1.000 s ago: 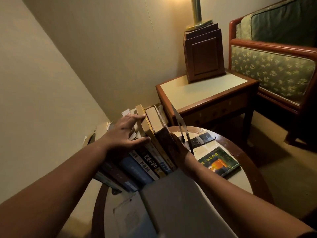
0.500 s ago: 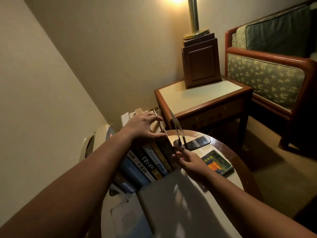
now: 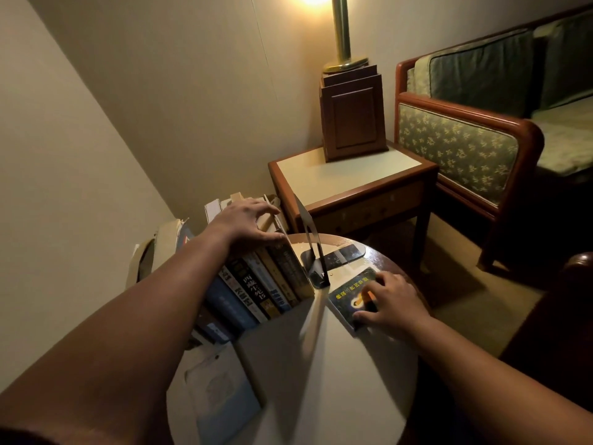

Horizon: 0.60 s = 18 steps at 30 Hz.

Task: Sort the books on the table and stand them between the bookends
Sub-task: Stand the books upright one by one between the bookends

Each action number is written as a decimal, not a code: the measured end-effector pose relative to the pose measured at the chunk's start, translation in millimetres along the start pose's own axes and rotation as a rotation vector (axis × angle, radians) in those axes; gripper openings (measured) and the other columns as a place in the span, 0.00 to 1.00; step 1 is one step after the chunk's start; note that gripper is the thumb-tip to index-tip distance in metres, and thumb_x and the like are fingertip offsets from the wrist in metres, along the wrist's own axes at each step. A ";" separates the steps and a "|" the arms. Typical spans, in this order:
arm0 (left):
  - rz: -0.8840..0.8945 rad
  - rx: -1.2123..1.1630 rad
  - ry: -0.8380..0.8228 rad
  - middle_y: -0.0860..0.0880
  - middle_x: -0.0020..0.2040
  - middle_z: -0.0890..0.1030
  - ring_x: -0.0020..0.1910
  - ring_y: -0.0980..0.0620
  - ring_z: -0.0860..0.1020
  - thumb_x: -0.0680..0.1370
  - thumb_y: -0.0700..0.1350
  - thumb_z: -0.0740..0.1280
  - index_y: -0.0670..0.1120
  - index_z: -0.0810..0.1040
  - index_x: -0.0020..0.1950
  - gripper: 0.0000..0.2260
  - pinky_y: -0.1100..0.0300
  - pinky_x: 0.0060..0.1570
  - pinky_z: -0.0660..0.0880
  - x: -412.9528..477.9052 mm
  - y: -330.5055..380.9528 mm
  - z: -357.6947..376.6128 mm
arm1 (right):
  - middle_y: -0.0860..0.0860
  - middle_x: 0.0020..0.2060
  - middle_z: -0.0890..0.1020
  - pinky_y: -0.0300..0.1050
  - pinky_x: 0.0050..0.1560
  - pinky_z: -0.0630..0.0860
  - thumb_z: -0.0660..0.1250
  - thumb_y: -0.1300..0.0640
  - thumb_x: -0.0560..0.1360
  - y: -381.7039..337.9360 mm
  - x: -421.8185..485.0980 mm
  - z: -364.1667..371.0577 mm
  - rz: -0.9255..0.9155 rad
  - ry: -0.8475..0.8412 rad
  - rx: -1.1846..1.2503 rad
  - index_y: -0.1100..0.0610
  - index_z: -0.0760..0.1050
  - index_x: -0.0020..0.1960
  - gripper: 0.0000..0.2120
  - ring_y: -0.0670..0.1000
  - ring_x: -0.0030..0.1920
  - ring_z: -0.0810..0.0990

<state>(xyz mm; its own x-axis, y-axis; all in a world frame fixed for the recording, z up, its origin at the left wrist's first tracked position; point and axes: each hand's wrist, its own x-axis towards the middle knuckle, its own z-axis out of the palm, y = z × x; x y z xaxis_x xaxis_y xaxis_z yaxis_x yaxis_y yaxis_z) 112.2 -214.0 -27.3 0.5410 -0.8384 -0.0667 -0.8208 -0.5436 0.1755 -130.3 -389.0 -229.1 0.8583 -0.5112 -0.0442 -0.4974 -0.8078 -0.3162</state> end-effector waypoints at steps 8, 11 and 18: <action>0.009 0.030 0.021 0.48 0.72 0.71 0.69 0.45 0.70 0.71 0.64 0.71 0.56 0.72 0.70 0.30 0.41 0.65 0.70 3.5 -3.1 2.8 | 0.51 0.61 0.76 0.50 0.56 0.73 0.71 0.27 0.62 20.5 -6.3 -13.4 0.141 -0.024 0.052 0.47 0.74 0.61 0.35 0.53 0.59 0.69; 0.008 0.027 0.023 0.48 0.72 0.72 0.68 0.44 0.70 0.70 0.64 0.71 0.56 0.72 0.70 0.30 0.42 0.65 0.70 4.6 -4.2 3.8 | 0.50 0.57 0.77 0.50 0.54 0.72 0.75 0.30 0.61 23.0 -8.6 -22.4 0.179 -0.020 0.106 0.47 0.75 0.61 0.34 0.54 0.57 0.68; -0.005 0.011 0.011 0.47 0.73 0.70 0.70 0.43 0.68 0.70 0.64 0.71 0.57 0.71 0.70 0.31 0.40 0.66 0.69 4.5 -1.7 3.7 | 0.50 0.56 0.71 0.40 0.47 0.75 0.80 0.49 0.66 19.3 -15.9 -42.4 0.076 0.051 0.397 0.47 0.74 0.58 0.24 0.53 0.59 0.72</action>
<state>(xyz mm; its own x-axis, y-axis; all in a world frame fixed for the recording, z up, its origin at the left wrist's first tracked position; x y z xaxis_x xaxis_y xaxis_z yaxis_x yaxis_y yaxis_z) 115.4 -217.0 -31.5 0.5472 -0.8351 -0.0567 -0.8199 -0.5484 0.1645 -158.9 -409.0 -194.3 0.8089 -0.5867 -0.0379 -0.4634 -0.5966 -0.6552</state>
